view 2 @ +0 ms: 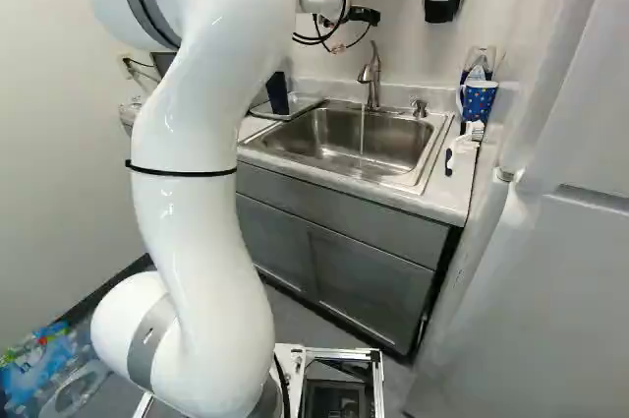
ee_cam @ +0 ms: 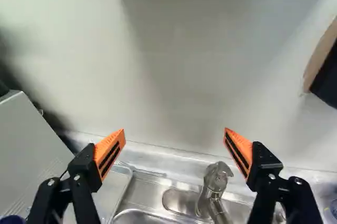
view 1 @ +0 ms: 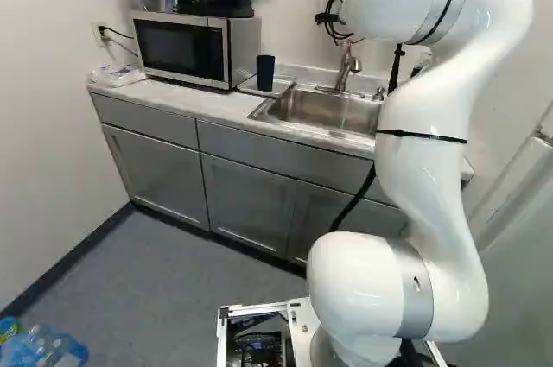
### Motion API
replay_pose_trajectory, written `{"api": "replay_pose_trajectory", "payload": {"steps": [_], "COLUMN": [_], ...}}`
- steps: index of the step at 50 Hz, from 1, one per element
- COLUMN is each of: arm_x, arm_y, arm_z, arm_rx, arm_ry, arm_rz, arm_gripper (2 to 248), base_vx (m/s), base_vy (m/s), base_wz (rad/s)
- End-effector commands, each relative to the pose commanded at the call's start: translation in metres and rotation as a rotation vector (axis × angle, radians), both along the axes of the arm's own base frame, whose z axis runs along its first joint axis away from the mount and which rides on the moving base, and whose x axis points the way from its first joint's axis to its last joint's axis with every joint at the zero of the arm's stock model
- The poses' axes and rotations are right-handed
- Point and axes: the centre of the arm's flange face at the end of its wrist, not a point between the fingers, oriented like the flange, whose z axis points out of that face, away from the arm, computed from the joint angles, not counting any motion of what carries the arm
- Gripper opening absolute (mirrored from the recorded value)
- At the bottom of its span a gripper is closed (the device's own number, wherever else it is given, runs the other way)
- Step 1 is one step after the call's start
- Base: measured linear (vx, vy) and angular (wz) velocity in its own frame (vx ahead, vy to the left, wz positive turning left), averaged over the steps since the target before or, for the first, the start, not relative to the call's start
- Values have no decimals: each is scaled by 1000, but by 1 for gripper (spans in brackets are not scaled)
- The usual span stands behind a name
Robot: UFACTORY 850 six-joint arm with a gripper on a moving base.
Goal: Rinse the cup and place it in the tray
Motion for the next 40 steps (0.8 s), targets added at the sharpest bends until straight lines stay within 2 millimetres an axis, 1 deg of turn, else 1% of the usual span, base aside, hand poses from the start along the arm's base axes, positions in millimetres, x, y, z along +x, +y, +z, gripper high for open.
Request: {"api": "replay_pose_trajectory", "payload": {"steps": [40], "arm_x": [3], "arm_y": [0], "arm_z": [-7], "arm_rx": [17], "arm_ry": [68], "arm_rz": [4], "arm_gripper": [247], "base_vx": [0], "base_vy": [0], "base_wz": [0]}}
